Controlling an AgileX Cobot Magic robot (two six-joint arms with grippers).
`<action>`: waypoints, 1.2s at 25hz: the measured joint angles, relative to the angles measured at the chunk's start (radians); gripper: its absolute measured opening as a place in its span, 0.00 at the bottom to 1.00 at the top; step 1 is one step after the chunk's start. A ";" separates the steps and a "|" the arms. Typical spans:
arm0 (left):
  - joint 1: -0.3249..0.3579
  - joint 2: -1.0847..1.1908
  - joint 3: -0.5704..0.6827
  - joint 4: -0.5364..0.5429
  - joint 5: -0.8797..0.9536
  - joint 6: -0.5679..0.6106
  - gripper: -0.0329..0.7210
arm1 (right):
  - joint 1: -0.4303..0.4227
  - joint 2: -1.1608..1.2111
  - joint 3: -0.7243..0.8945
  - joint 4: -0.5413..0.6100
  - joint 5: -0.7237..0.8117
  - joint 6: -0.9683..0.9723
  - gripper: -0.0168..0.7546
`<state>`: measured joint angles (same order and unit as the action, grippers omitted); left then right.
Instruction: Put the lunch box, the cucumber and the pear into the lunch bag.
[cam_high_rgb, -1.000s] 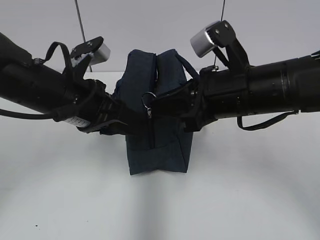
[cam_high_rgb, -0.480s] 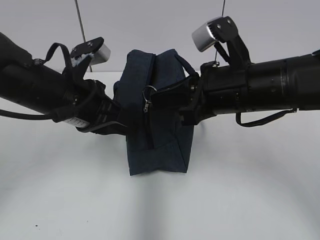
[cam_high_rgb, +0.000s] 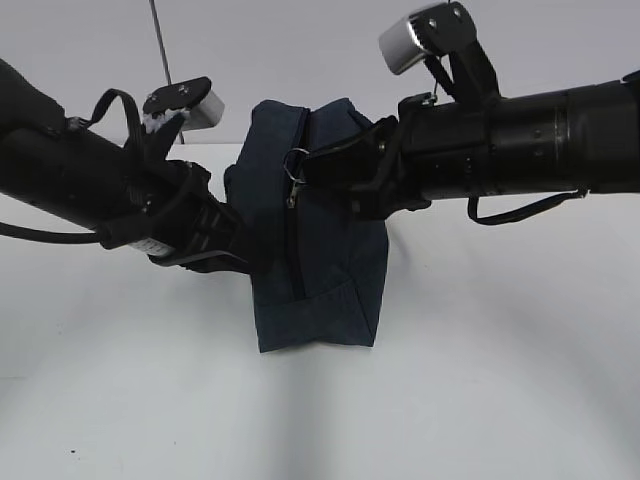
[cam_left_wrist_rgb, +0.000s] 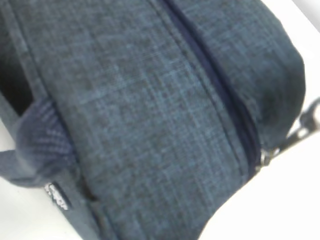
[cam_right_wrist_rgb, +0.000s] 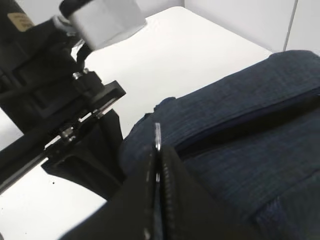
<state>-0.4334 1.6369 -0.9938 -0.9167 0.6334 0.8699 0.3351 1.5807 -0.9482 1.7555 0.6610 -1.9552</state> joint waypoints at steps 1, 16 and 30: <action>0.000 0.000 0.000 0.006 0.004 0.000 0.03 | 0.000 0.000 -0.004 0.000 -0.007 0.000 0.03; 0.000 0.000 -0.001 0.062 0.033 0.000 0.03 | 0.000 0.115 -0.147 0.002 -0.022 0.004 0.03; 0.001 0.000 -0.002 0.090 0.079 0.000 0.03 | -0.066 0.192 -0.249 0.000 -0.036 0.042 0.03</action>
<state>-0.4324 1.6369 -0.9957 -0.8264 0.7126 0.8699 0.2689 1.7722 -1.1969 1.7554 0.6249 -1.9131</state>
